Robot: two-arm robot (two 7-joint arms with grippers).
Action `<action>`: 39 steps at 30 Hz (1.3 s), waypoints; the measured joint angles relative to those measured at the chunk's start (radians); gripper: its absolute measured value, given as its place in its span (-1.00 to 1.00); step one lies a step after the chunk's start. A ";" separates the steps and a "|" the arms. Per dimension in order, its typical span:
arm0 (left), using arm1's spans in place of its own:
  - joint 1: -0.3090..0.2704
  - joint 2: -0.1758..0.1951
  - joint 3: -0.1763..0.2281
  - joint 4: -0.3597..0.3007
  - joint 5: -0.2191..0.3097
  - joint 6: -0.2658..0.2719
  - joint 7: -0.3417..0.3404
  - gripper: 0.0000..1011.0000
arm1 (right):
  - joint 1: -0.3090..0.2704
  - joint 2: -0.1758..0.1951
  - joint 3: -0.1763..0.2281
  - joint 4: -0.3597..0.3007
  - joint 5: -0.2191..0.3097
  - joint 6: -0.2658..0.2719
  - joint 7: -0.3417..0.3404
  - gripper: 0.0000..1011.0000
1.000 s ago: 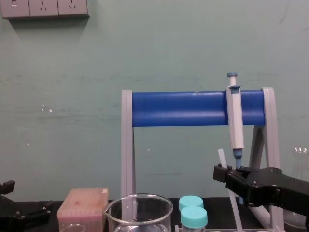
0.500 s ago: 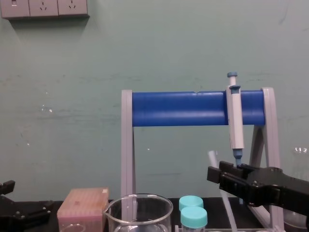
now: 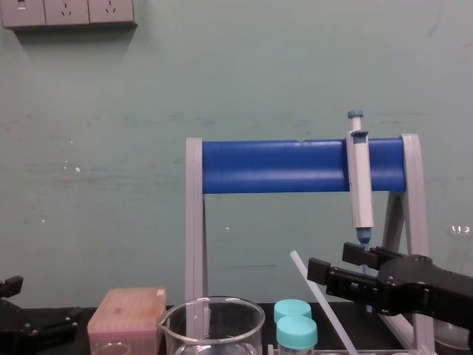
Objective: Pick up the stirring rod with one hand, then place it down.
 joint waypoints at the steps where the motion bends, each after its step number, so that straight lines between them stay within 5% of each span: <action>1: 0.000 0.000 0.000 0.000 0.000 0.000 0.000 0.98 | 0.000 0.000 0.003 -0.001 -0.003 0.000 -0.006 0.72; 7: 0.000 0.000 0.000 0.000 0.000 0.000 0.000 0.98 | -0.007 -0.003 0.041 -0.020 -0.049 0.014 -0.121 0.98; 14: 0.000 0.000 0.000 0.000 0.000 0.000 0.000 0.98 | -0.052 -0.020 0.133 -0.063 -0.164 0.108 -0.432 0.98; 18: 0.000 0.000 0.000 0.000 0.000 0.000 0.000 0.98 | -0.075 -0.029 0.159 -0.073 -0.206 0.168 -0.534 0.98; 26: 0.000 0.000 0.000 0.000 0.000 0.000 0.000 0.98 | -0.095 -0.044 0.180 -0.077 -0.228 0.247 -0.578 0.98; 39: 0.000 0.000 0.000 0.000 0.000 0.000 0.000 0.98 | -0.096 -0.047 0.183 -0.076 -0.232 0.253 -0.578 0.98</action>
